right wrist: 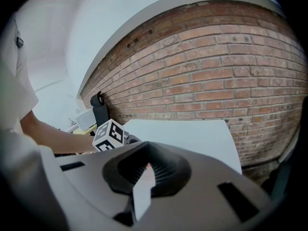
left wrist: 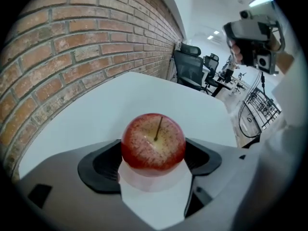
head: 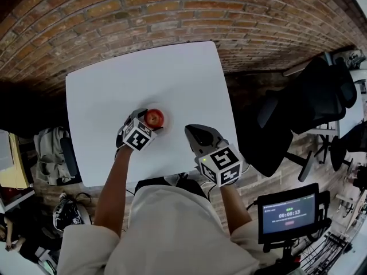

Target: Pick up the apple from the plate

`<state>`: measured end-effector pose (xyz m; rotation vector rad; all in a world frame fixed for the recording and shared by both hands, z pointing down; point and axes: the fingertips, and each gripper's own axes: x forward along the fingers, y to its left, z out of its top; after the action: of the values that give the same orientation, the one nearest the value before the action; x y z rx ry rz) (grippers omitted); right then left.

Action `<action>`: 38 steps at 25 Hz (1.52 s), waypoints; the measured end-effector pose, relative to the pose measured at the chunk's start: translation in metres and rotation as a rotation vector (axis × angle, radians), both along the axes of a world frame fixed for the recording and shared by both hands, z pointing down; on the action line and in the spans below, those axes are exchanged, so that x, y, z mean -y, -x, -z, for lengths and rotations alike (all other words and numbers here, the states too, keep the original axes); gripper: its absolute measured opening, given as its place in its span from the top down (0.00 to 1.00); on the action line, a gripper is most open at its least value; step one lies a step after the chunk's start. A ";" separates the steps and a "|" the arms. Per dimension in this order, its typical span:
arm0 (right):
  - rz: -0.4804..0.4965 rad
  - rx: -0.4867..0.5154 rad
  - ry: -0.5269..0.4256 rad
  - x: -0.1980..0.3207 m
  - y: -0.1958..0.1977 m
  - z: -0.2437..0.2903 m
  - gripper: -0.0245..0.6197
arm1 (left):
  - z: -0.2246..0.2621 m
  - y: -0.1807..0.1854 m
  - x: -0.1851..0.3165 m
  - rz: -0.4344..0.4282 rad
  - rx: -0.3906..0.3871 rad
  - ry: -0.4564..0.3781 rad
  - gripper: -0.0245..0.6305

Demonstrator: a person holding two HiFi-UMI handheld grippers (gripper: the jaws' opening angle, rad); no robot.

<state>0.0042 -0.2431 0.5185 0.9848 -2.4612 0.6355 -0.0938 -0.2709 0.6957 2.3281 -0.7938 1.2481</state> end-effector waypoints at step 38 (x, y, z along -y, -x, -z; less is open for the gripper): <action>0.100 0.052 -0.176 -0.039 -0.010 0.070 0.96 | 0.116 -0.004 -0.055 0.183 -0.069 -0.262 0.35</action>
<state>0.0142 -0.2044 0.4483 0.9120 -2.6299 0.4226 -0.0899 -0.2154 0.5796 2.4174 -1.1787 1.0335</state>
